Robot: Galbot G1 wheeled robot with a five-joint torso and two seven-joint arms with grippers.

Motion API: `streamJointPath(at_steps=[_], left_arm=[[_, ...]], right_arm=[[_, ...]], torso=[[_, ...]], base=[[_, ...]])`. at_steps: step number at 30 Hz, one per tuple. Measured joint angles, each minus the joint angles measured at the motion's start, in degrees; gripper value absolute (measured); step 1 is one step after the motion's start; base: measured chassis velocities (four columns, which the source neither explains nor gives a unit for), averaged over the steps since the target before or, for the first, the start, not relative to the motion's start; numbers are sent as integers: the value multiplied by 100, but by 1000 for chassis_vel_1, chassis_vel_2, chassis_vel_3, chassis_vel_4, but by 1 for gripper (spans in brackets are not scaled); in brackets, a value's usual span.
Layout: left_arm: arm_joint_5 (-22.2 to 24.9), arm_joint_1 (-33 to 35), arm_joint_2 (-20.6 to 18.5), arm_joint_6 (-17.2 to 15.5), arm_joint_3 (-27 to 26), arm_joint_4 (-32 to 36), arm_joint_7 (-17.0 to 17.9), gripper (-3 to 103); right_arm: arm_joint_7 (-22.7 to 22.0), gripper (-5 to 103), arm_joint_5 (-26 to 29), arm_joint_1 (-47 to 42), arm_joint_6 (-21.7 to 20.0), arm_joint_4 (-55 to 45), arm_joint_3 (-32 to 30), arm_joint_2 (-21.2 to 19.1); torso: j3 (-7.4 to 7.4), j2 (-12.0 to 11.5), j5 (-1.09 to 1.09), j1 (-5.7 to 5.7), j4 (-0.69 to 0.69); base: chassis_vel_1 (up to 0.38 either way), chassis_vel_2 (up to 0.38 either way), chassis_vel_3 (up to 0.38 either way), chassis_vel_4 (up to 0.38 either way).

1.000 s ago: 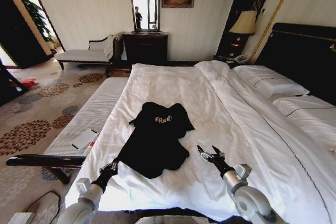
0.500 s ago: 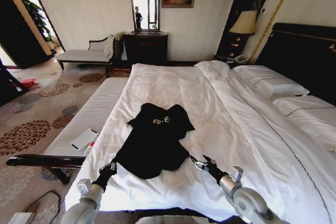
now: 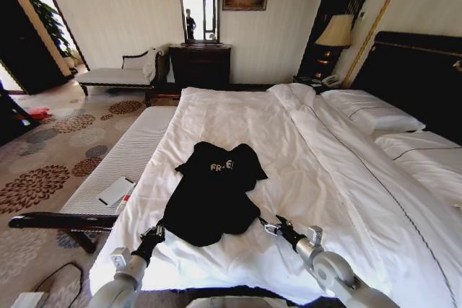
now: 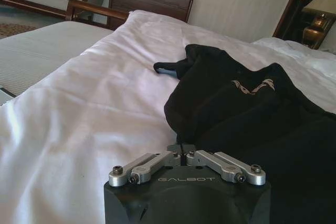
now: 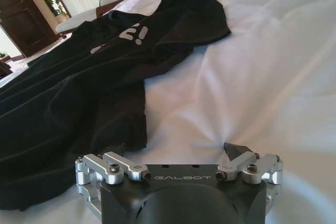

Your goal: Fold the clothes on the bed.

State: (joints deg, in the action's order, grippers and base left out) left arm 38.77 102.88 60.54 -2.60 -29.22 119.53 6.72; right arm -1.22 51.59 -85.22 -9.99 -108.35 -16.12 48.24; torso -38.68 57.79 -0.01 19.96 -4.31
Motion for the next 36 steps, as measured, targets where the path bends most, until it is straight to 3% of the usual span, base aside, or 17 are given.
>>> streamJointPath(at_steps=[9,20,26,36], left_arm=[[-68,58,45,20,18,-19,-19,0],[-53,15,44,26,38,-83,-36,0],[-68,58,67,34,51,-62,-57,0],[-107,137,82,41,51,21,-65,0]], right_arm=[[-67,100,103,249,-50,-132,280,-16],[12,100,157,-398,44,-538,-272,-173],[-124,100,685,-395,-16,-971,-251,-107],[-128,100,538,-3,-35,-479,88,-17]], torso=[[0,0,1,0,1],[0,0,1,0,-2],[0,0,0,0,0],[0,0,1,0,0]], base=[[0,0,0,0],[0,0,0,0],[0,0,0,0],[0,0,0,0]])
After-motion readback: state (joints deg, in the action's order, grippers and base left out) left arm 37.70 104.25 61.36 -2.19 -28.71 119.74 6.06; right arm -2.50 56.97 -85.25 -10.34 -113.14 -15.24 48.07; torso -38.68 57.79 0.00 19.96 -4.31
